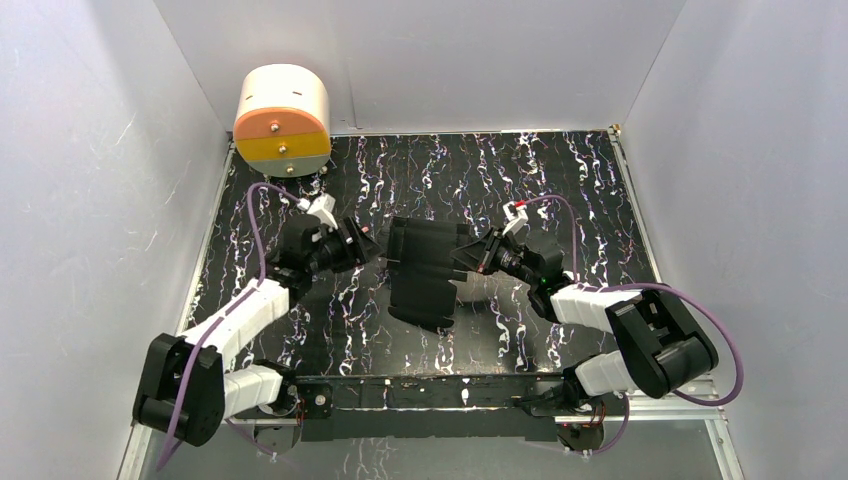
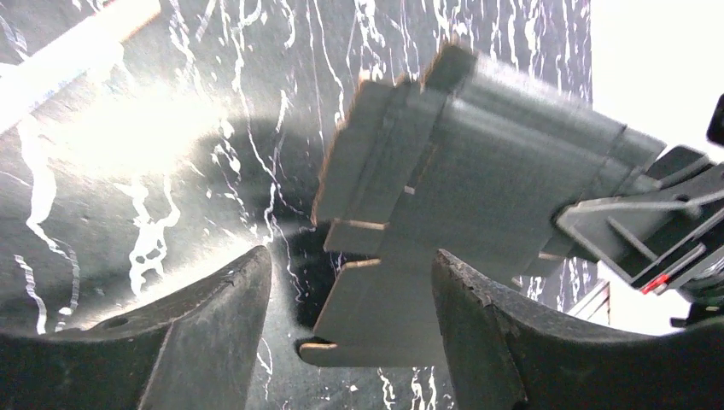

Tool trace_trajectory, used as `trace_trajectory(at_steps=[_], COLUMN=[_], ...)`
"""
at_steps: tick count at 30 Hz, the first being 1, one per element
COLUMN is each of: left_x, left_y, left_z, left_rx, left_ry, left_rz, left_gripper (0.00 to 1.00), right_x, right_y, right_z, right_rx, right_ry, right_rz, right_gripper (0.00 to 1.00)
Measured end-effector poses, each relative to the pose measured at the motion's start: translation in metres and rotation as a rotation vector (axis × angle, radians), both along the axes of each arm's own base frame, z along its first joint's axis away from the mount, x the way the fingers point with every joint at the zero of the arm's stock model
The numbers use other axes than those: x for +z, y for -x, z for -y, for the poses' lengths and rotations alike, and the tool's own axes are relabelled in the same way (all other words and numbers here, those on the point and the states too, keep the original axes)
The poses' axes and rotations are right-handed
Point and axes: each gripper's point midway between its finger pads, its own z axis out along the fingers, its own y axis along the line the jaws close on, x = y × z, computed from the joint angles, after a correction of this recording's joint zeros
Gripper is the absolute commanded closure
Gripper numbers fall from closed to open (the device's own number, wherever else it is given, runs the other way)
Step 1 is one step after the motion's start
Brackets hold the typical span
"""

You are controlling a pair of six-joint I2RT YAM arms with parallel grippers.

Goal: Fold the paper box
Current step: Fold the paper box at the center of the board.

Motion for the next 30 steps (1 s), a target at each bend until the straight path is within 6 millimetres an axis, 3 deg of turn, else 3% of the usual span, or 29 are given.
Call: trace_trajectory(at_steps=[4,7,10,20,25,30], left_x=[0.023,0.037,0.03,-0.02,-0.007,0.005], left_y=[-0.017,-0.026,-0.018,0.023,0.019,0.012], left_z=[-0.011,-0.006,-0.001,0.007,0.015,0.022], left_rx=[0.001,-0.04,-0.082,-0.093,-0.104,-0.124], left_ry=[0.019,0.034,0.057,0.2,0.279,0.333], left_rz=[0.005,0.026,-0.001,-0.14,-0.101,-0.057], left_gripper=[0.33,0.33,0.33,0.34,0.4,0.55], right_x=[0.002,0.006,0.011,0.029,0.031,0.033], right_y=[0.003,0.004,0.004,0.006,0.008,0.01], right_z=[-0.002,-0.003,-0.004,-0.007,-0.008,-0.008], right_rx=[0.023,0.032,0.038,0.058,0.067,0.078], right_ry=[-0.009,-0.022,-0.043,-0.11,-0.121,-0.13], right_rz=[0.002,0.009,0.013,0.033,0.028,0.019], right_gripper=[0.94,0.94,0.94,0.94,0.94,0.94])
